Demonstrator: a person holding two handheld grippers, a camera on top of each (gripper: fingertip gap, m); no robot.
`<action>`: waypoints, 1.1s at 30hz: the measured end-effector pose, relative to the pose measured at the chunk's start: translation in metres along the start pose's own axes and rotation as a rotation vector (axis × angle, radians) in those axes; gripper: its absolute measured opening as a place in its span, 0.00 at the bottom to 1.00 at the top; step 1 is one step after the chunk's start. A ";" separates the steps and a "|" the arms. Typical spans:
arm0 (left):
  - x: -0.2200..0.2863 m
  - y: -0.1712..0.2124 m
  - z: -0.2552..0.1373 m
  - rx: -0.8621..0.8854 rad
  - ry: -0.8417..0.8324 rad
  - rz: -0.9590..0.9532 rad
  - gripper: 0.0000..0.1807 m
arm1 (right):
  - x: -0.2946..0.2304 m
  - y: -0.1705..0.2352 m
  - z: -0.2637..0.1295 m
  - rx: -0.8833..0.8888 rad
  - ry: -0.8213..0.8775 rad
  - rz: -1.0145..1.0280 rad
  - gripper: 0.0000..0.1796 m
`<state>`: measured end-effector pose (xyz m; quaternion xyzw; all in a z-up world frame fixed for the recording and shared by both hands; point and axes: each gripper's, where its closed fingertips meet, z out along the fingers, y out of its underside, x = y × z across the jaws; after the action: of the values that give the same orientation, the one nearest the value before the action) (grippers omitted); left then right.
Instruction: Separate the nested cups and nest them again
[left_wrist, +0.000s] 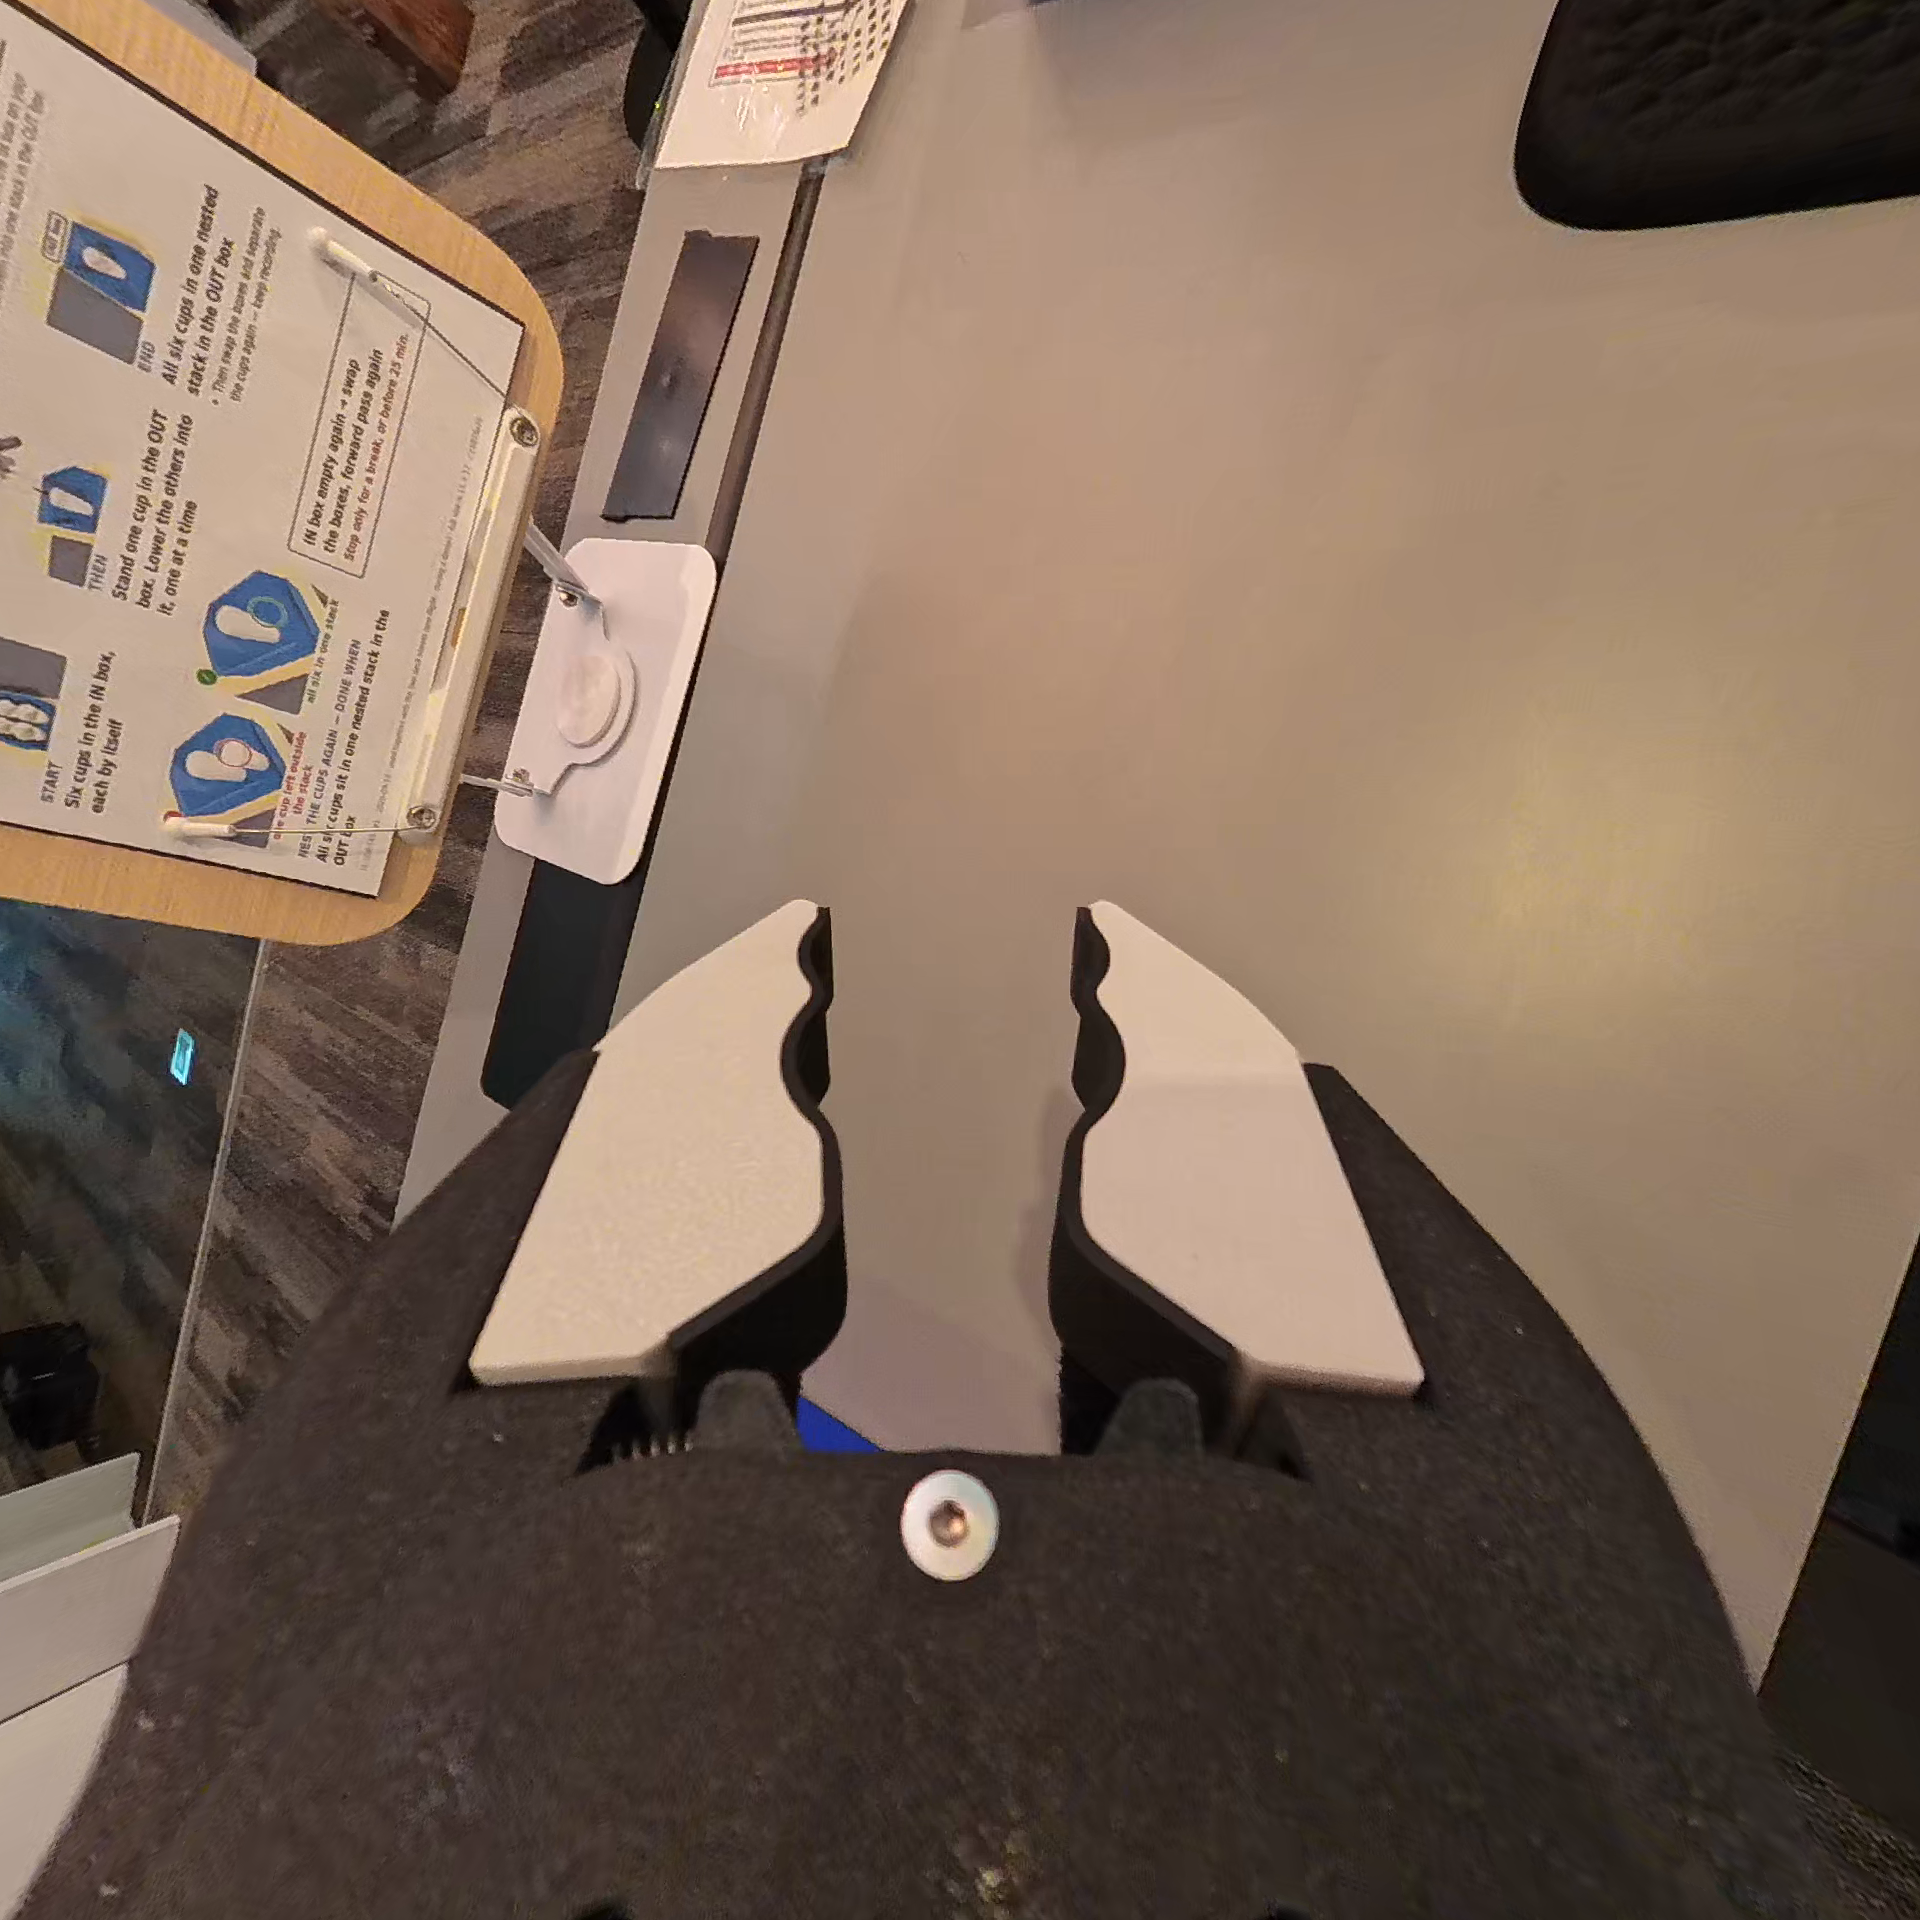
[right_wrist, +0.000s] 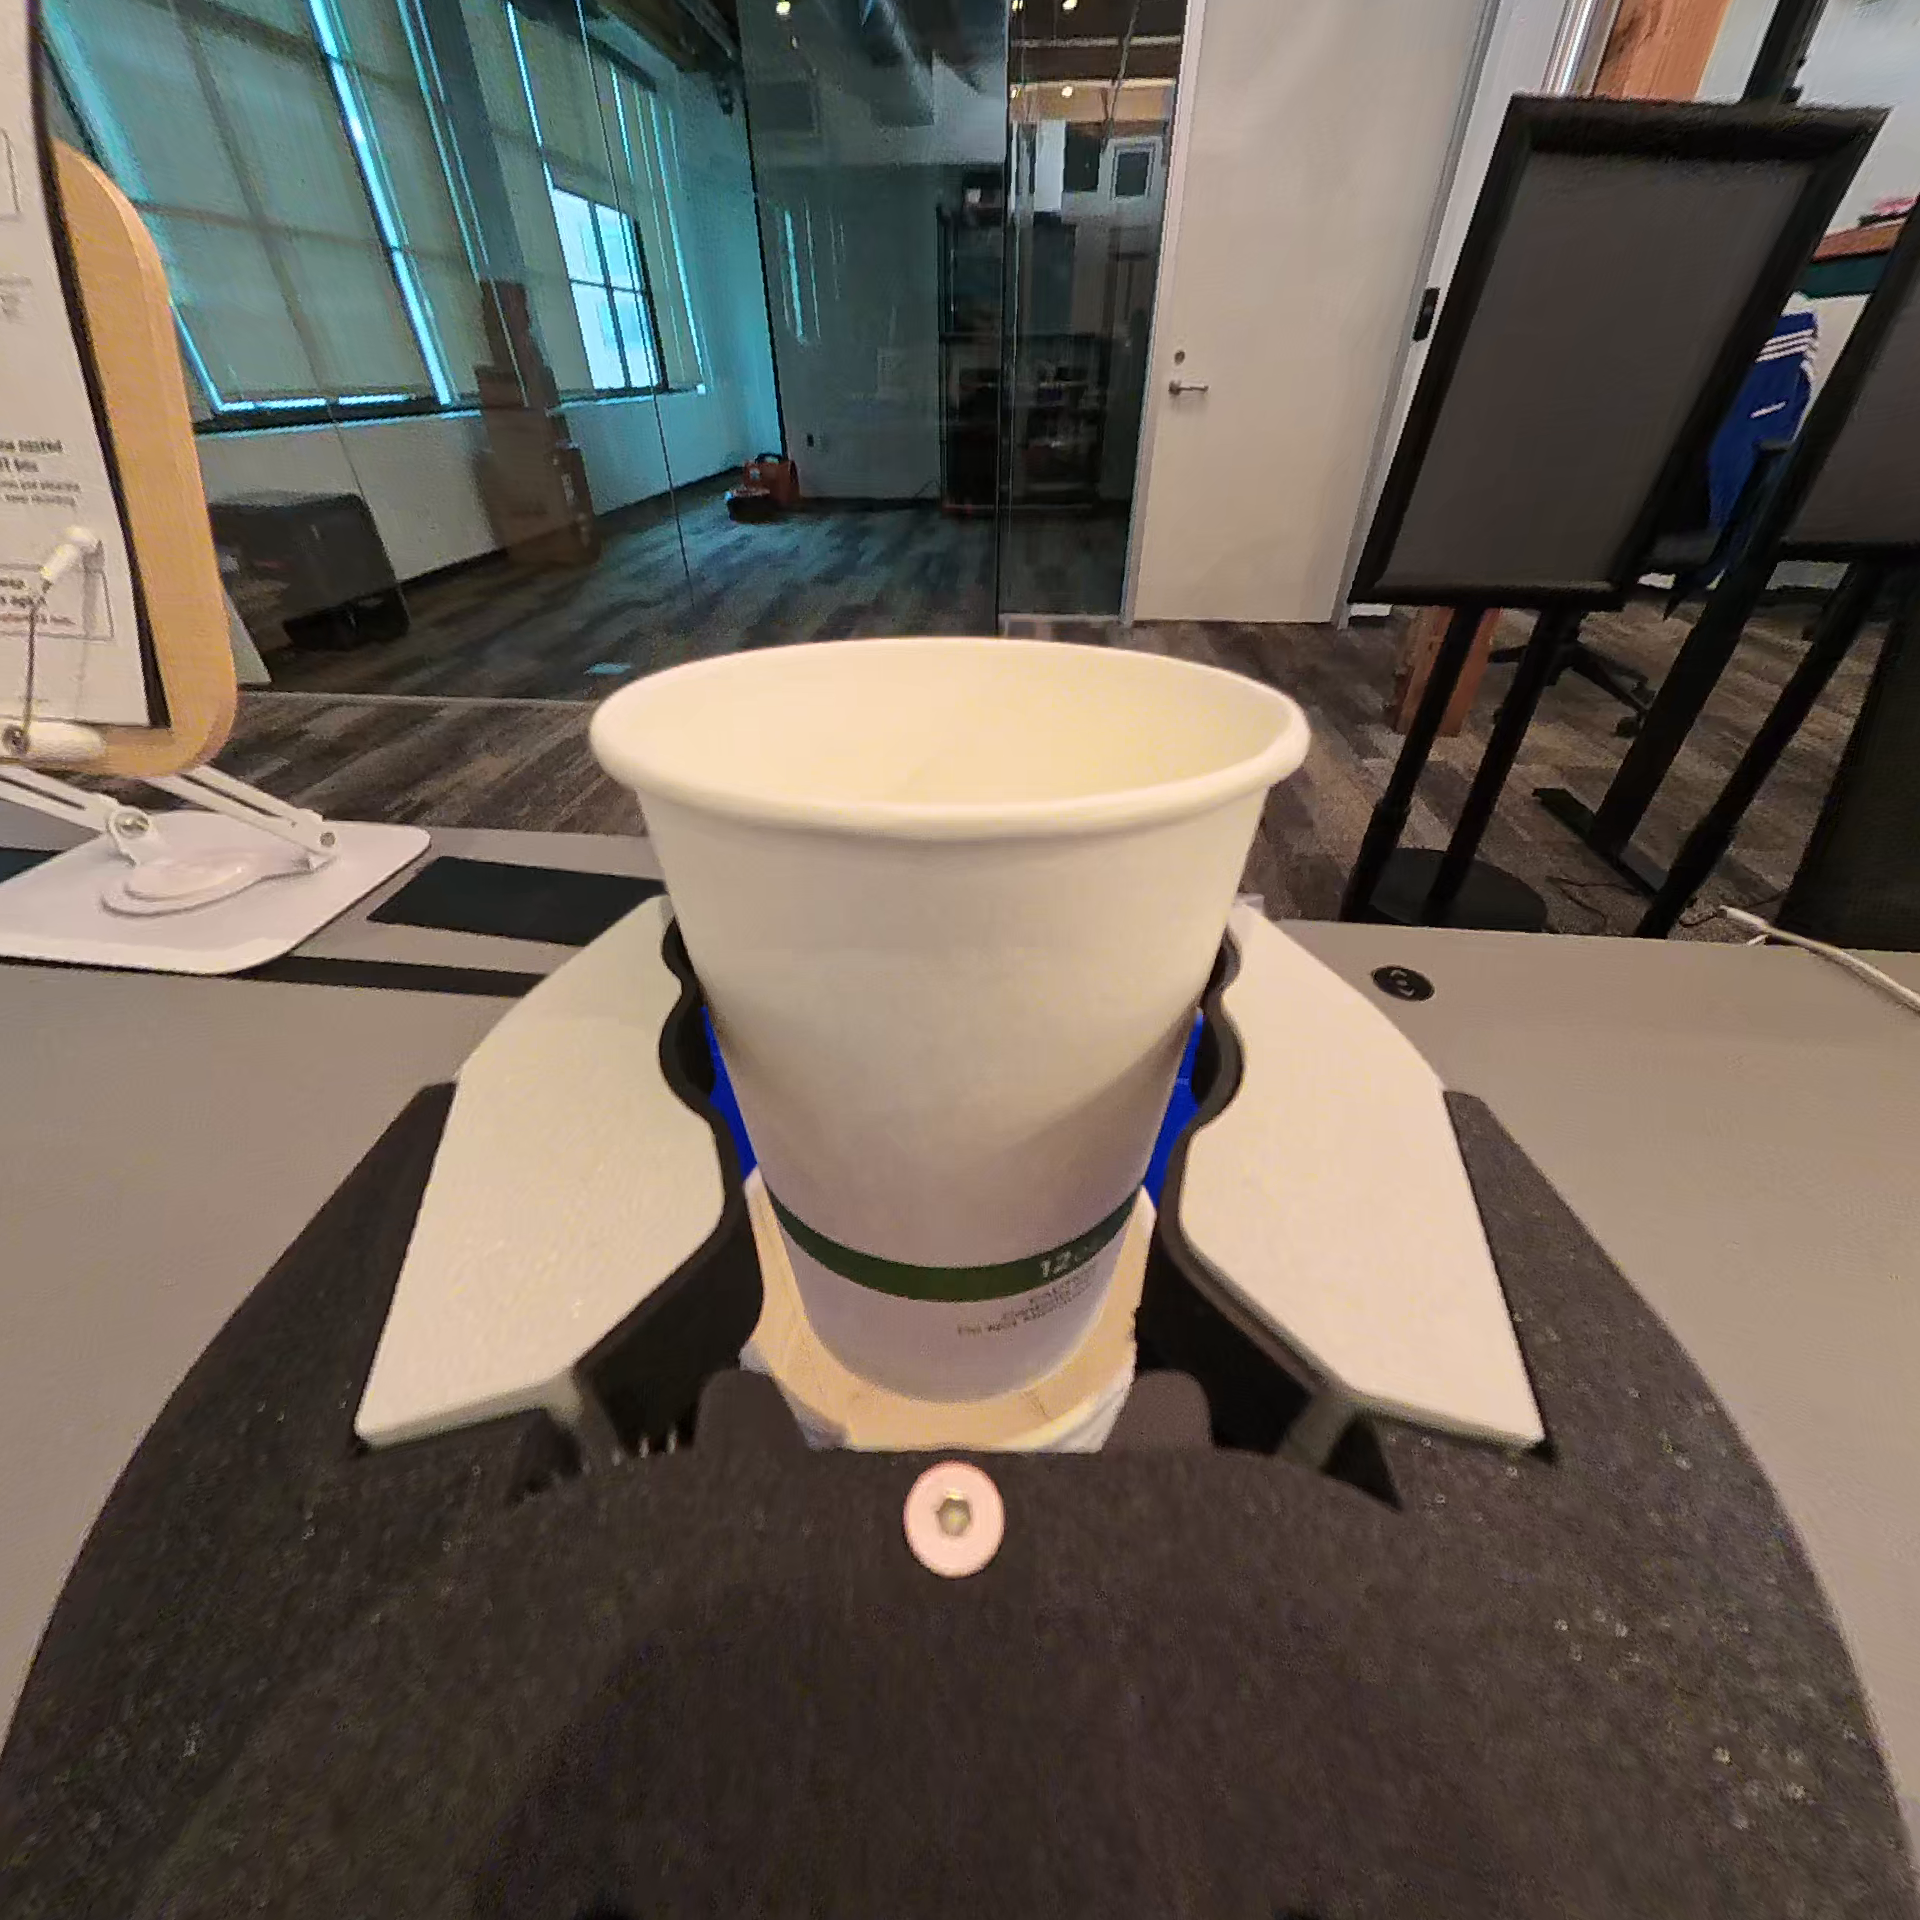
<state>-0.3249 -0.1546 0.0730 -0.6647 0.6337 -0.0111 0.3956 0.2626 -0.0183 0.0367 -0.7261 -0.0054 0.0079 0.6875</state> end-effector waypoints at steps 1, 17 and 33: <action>0.000 0.000 0.000 -0.002 0.002 0.002 0.24 | 0.000 0.004 0.000 -0.018 -0.007 -0.003 0.50; 0.007 -0.003 0.000 -0.017 0.014 0.027 0.24 | -0.002 0.049 -0.007 -0.317 -0.060 -0.096 0.50; -0.003 0.009 -0.006 -0.020 -0.015 0.000 0.24 | 0.000 0.041 -0.021 -0.358 -0.040 -0.074 0.58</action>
<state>-0.3359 -0.1544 0.0737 -0.6687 0.6307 0.0002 0.3938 0.2628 -0.0413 -0.0033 -0.8360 -0.0472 -0.0043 0.5467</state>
